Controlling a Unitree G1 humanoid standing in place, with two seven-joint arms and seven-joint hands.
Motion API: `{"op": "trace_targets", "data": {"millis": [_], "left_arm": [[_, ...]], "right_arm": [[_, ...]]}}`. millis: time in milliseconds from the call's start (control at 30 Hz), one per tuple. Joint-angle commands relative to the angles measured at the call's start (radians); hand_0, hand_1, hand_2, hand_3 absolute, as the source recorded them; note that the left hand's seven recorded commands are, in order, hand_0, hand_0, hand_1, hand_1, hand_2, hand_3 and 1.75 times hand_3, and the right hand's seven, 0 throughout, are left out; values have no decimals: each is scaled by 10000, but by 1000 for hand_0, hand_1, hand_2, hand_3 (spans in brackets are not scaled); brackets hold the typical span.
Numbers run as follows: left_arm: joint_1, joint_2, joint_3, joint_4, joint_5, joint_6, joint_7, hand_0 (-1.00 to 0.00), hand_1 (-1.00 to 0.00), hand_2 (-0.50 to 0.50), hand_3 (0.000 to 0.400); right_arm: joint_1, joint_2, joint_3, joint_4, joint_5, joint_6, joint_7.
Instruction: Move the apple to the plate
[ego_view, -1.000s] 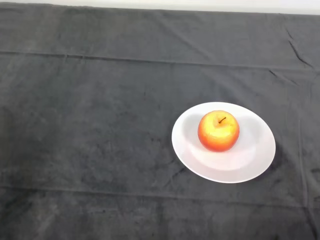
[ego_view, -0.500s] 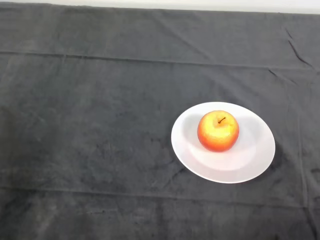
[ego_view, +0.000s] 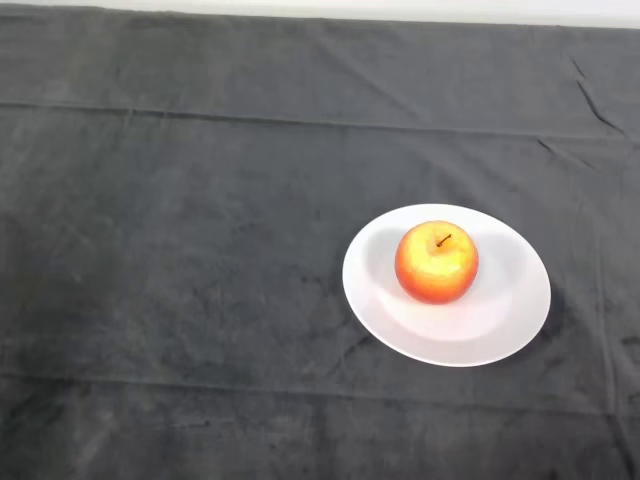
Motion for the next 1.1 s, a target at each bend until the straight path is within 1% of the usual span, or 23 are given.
{"op": "trace_targets", "data": {"millis": [33, 567, 1100], "left_arm": [[-115, -131, 563, -453, 165, -37, -104, 0, 0, 0, 0], [-159, -336, 704, -523, 63, -12, -453, 0, 0, 0, 0], [-218, -479, 813, -472, 71, -60, -668, 0, 0, 0, 0]], "right_arm": [[71, -1, -115, -240, 112, -35, -46], [75, 4, -111, -252, 112, -33, -53], [78, 8, -107, -263, 113, -31, -60]]}}
